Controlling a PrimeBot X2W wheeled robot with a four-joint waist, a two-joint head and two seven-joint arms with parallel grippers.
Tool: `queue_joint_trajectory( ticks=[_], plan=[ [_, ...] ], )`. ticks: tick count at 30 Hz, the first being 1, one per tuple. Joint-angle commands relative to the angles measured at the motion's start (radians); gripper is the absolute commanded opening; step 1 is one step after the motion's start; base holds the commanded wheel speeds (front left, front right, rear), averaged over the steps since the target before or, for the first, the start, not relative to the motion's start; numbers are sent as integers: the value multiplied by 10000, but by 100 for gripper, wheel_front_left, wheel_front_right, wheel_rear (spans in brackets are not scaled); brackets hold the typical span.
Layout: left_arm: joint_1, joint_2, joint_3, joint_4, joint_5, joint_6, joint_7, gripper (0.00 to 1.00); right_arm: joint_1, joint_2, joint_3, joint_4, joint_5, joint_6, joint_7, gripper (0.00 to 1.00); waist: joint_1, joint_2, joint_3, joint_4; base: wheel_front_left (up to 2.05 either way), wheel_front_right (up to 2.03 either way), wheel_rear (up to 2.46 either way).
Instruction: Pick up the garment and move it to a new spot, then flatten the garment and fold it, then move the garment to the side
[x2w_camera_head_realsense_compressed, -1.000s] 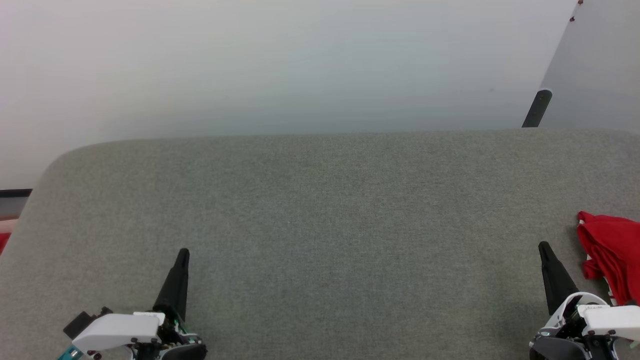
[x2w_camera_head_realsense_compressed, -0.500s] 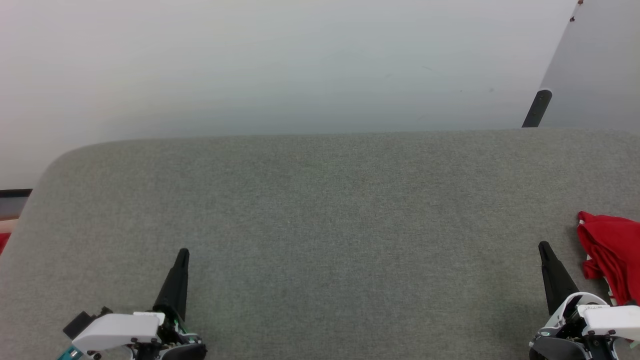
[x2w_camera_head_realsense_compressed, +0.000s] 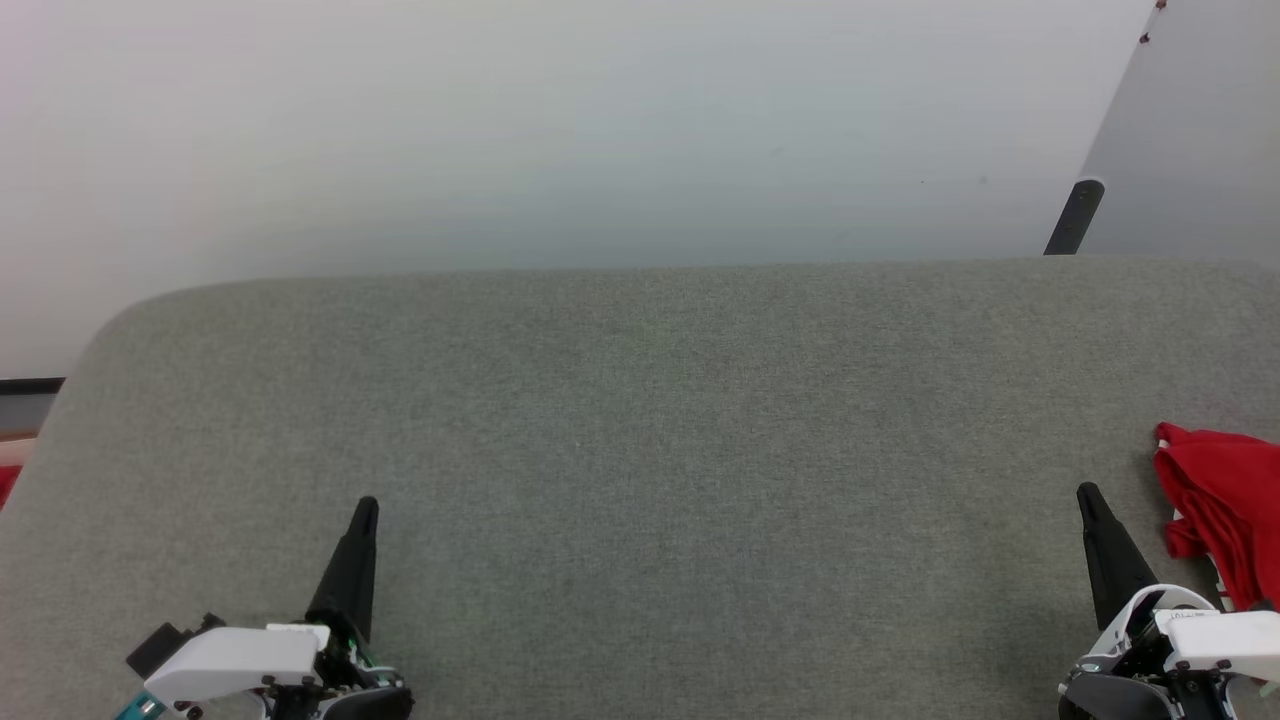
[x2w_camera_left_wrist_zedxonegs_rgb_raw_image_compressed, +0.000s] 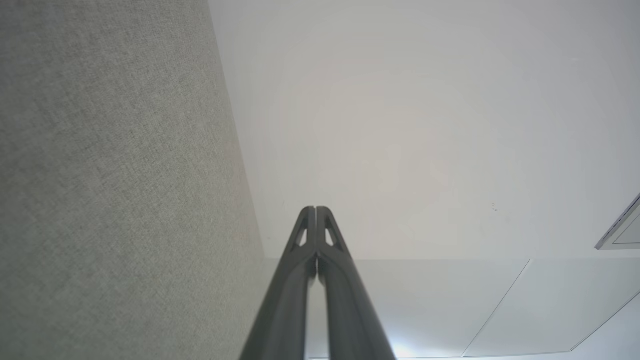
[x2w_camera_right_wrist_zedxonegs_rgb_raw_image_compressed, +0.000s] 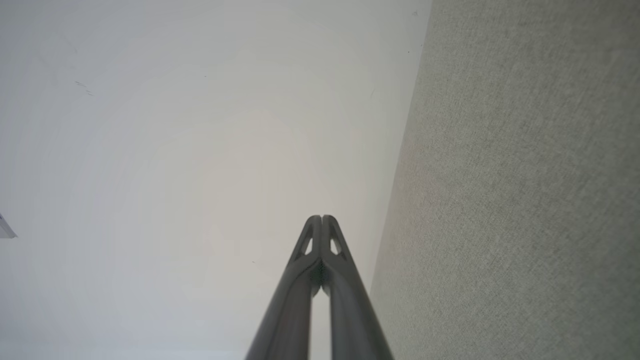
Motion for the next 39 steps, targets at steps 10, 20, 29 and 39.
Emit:
queue_joint_trajectory(
  ticks=[10,20,29,39],
  plan=[
    [-105,-8,28,10,-28,-56,28,0,-34,31,-2,1,51,4,7,0,0,-1,0,0,0,0,0],
    [-105,-8,27,9,-28,-56,26,0,-33,31,-1,1,52,4,6,0,0,-1,0,0,0,0,0],
    [-105,-8,27,9,-29,-56,26,0,-33,29,-1,1,51,4,6,0,0,-1,0,0,0,0,0],
    [-105,-8,26,8,-29,-56,25,0,-33,29,0,1,52,4,5,0,0,-1,0,0,0,0,0]
  ],
)
